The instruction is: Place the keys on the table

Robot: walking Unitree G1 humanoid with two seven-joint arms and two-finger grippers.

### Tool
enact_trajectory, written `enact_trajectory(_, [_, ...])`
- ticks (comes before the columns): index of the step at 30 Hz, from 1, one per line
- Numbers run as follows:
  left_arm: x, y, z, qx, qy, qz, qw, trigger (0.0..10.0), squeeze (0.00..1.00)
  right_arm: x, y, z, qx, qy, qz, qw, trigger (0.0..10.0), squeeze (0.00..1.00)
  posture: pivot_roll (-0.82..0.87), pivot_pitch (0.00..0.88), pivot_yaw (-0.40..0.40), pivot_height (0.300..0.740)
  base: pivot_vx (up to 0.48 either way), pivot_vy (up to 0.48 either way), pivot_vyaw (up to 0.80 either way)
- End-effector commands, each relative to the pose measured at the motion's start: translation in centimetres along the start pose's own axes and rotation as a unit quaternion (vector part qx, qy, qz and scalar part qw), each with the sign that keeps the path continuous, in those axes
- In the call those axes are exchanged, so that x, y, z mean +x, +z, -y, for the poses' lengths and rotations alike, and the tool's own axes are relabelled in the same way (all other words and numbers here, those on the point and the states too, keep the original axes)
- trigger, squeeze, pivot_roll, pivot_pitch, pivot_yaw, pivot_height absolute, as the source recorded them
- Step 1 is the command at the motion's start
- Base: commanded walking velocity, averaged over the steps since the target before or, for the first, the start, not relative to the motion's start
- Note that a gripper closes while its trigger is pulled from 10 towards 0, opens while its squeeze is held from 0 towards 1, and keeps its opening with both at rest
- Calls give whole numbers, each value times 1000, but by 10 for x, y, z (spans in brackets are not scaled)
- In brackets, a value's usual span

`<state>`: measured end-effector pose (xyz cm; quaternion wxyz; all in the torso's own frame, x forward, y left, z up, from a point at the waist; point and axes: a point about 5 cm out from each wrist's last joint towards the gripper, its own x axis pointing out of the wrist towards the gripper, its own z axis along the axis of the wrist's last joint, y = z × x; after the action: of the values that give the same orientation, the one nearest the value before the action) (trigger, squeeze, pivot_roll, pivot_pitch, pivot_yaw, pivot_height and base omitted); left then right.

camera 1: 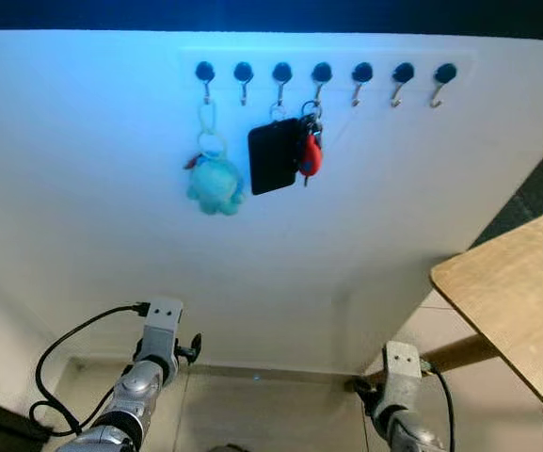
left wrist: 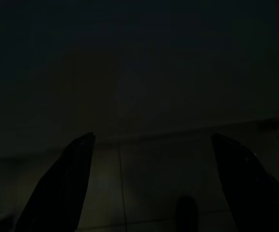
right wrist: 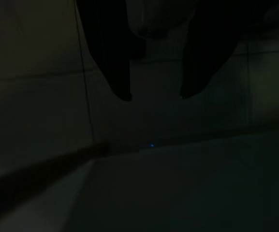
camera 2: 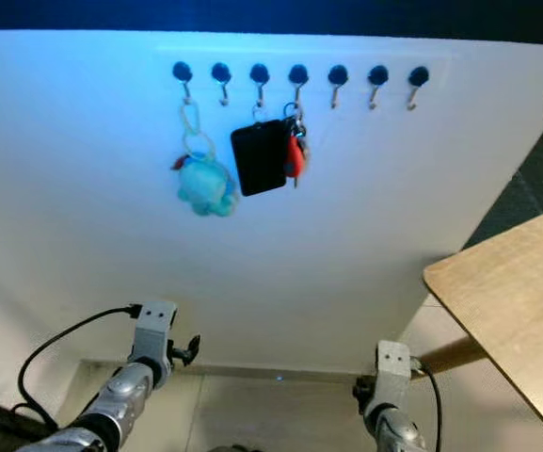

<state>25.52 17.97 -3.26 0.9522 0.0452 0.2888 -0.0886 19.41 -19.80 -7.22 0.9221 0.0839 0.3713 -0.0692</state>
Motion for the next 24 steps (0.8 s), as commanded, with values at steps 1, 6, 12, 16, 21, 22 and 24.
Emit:
enact_trajectory(1, [-2, -5, 0, 9, -5, -10, 1000, 10000, 0, -2, -7, 1, 6, -5, -14, 1000, 10000, 0, 41, 38, 10, 740, 0, 0, 0])
enact_trajectory(6, [-2, -7, 1, 8, -8, -11, 1000, 10000, 0, -2, -9, 1, 9, -6, -14, 1000, 10000, 0, 39, 37, 16, 740, 0, 460, 0])
enact_trajectory(12, [-2, -6, 3, 10, -14, -3, 1000, 10000, 0, -2, -9, -1, 13, -4, -13, 1000, 10000, 0, 41, 38, 13, 740, 0, 374, 0])
enact_trajectory(16, [-2, -4, 4, 11, -23, 8, 1000, 10000, 0, -1, -7, -2, 15, 0, -9, 1000, 10000, 0, 43, 39, 12, 740, 0, 0, 0])
enact_trajectory(21, [-3, -3, 3, 18, -20, 9, 1000, 10000, 0, 0, -3, -5, 14, 4, -4, 1000, 10000, 0, 44, 41, 11, 740, 0, 0, 0])
enact_trajectory(22, [-3, -3, 3, 19, -20, 10, 1000, 10000, 0, 0, -3, -5, 14, 5, -4, 1000, 10000, 0, 45, 41, 11, 740, 0, 0, 0])
enact_trajectory(24, [-3, -3, 3, 21, -20, 11, 1000, 10000, 0, 0, -3, -5, 13, 5, -5, 1000, 10000, 0, 46, 42, 11, 740, 0, 0, 0])
